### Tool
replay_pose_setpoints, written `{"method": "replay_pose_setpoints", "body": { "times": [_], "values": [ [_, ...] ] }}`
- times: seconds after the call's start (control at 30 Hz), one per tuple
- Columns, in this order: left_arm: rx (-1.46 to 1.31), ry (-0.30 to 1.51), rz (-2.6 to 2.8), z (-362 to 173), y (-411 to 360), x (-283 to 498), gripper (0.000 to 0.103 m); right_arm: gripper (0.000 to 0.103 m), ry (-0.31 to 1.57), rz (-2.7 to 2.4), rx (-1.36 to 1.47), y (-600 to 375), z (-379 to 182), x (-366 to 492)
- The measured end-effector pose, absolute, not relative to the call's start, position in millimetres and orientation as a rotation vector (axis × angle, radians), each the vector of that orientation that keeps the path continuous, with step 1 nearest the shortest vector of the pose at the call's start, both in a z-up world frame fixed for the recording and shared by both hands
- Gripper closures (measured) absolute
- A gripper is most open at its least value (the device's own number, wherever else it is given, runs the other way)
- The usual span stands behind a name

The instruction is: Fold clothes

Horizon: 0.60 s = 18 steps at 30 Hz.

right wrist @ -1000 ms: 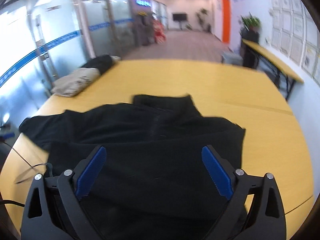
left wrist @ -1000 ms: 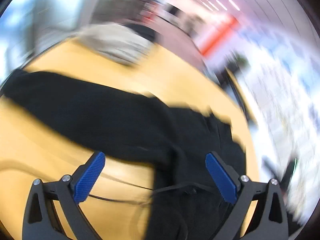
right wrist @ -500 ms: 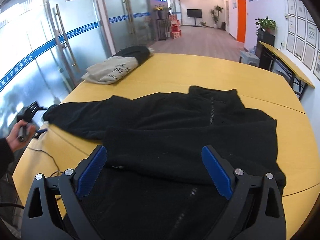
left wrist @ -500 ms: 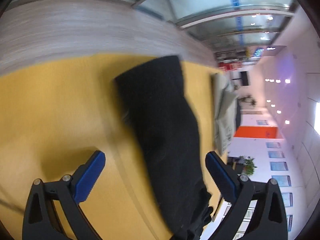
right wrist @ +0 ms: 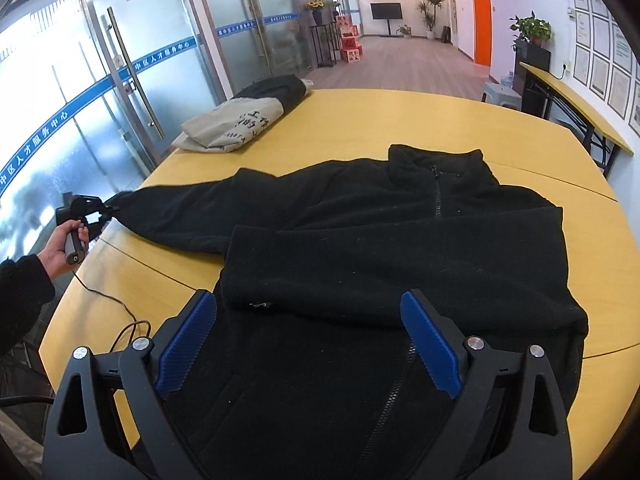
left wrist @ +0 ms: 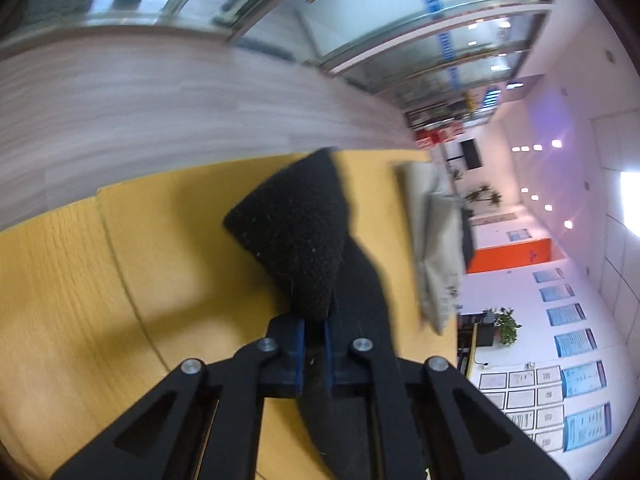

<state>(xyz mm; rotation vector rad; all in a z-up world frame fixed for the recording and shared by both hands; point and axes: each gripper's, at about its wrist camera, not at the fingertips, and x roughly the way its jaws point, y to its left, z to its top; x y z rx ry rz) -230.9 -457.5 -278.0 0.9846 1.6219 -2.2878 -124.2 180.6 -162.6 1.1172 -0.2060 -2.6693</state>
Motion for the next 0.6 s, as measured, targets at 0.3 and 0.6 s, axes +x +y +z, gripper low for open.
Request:
{"method": "replay_pose_setpoints", "body": {
  "times": [0.3, 0.6],
  "values": [
    [0.918, 1.331, -2.950, -67, -223, -233, 0.096, 0.010, -0.355, -2.711, 0.977, 230, -134, -96],
    [1.713, 1.050, -3.207, -132, 156, -231, 0.096, 0.010, -0.556, -2.903, 0.825, 362, -113, -52]
  ]
}}
